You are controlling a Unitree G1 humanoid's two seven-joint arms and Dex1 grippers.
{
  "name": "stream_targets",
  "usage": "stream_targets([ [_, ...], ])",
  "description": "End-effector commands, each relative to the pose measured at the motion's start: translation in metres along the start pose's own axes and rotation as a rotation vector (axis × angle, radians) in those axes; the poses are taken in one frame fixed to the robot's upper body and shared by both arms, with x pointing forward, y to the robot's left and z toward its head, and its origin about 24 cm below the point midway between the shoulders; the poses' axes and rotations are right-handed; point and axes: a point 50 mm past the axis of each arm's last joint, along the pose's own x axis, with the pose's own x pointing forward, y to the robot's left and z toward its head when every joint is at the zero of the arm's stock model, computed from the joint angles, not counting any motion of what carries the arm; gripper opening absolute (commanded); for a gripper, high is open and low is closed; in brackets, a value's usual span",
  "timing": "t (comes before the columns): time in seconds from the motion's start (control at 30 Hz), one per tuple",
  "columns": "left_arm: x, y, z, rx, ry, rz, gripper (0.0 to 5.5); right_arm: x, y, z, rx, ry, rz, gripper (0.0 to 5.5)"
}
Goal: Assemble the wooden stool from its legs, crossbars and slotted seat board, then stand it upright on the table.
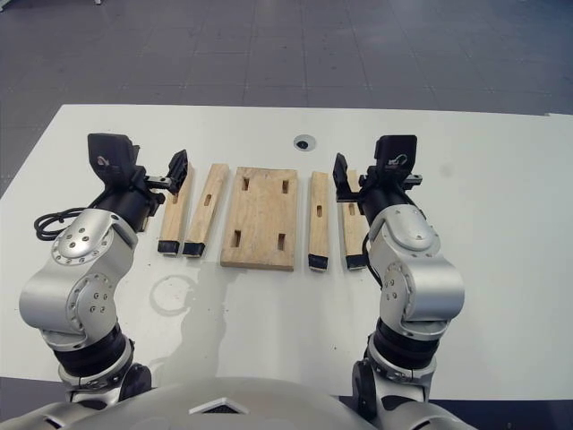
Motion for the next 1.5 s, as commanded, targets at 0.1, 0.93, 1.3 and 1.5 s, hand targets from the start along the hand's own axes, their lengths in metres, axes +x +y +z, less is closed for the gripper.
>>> stream_targets([
  [0.1, -0.002, 0.003, -0.003, -0.005, 0.009, 0.029, 4.19, 0.002, -0.026, 0.007, -0.047, -0.019, -0.077, 4.45],
  [0.93, -0.005, 0.001, 0.0, -0.003, 0.0, 0.036, 4.19, -0.018, -0.073, -0.099, -0.081, 0.326, -0.178, 4.45],
  [1.3, -0.006, -0.001, 0.0, -0.001, 0.0, 0.031, 4.19, -0.037, -0.078, -0.16, -0.035, 0.583, -0.132, 4.45],
  [1.5, -0.005, -0.002, 0.001, 0.001, 0.0, 0.024, 4.19, -0.049, -0.084, -0.186, 0.006, 0.663, -0.133, 3.5],
])
